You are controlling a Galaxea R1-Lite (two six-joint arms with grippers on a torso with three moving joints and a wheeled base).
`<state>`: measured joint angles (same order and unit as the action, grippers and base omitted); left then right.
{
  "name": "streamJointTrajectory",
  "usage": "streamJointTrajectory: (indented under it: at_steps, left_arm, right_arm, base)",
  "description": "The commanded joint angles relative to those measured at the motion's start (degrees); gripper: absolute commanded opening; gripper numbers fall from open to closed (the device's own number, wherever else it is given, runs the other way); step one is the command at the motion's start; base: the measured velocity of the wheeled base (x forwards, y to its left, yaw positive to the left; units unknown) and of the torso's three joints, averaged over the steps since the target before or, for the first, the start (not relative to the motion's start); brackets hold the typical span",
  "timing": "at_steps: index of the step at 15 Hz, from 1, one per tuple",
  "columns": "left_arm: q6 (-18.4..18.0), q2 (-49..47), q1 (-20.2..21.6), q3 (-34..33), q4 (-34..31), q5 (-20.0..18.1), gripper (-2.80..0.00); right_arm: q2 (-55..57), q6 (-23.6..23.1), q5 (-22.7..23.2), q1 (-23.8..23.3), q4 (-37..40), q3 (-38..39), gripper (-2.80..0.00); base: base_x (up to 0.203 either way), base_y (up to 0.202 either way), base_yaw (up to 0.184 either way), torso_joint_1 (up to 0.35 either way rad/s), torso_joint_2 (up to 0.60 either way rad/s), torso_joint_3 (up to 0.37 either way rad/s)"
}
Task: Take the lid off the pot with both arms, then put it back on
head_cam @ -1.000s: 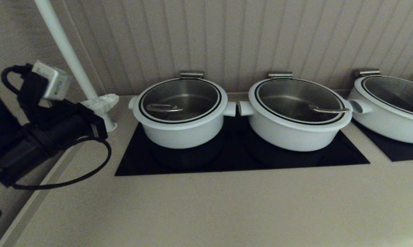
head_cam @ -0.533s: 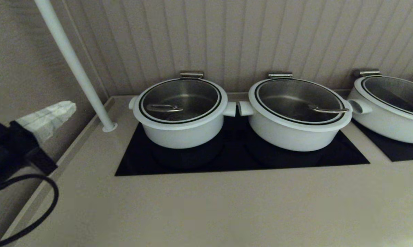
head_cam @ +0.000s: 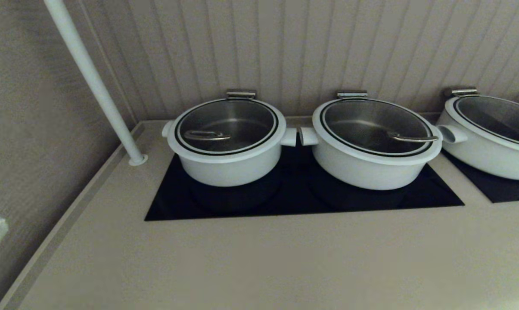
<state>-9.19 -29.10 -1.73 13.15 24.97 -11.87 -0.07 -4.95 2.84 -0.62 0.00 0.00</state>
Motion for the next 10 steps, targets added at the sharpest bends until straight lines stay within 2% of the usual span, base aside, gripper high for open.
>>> streamJointTrajectory:
  at_steps: [1,4,7,8,10]
  left_arm:
    - [0.8,11.9,4.1,-6.0,-3.4,0.0,-2.80]
    - [1.2,17.0,4.1,-12.8,-5.8,1.9,-2.80]
    - [1.2,25.2,2.8,-13.1,-14.0,3.5,-2.80]
    - [1.2,28.1,2.6,-12.8,-18.5,4.9,-2.80]
    - [1.5,29.0,2.4,-13.1,-24.6,10.2,-2.80]
  right_arm:
    - [0.1,-0.1,0.1,0.0,0.0,0.0,-2.80]
    - [0.1,-0.1,0.1,0.0,0.0,0.0,-2.80]
    - [0.1,-0.1,0.1,0.0,0.0,0.0,-2.80]
    - [0.1,-0.1,0.1,0.0,0.0,0.0,-2.80]
    - [0.1,-0.1,0.1,0.0,0.0,0.0,-2.80]
  base:
    - [0.000,0.000,0.000,0.000,0.00,0.000]
    - [0.000,0.000,0.000,0.000,0.00,0.000]
    - [0.000,0.000,0.000,0.000,0.00,0.000]
    - [0.000,0.000,0.000,0.000,0.00,0.000]
    - [0.000,0.000,0.000,0.000,0.00,0.000]
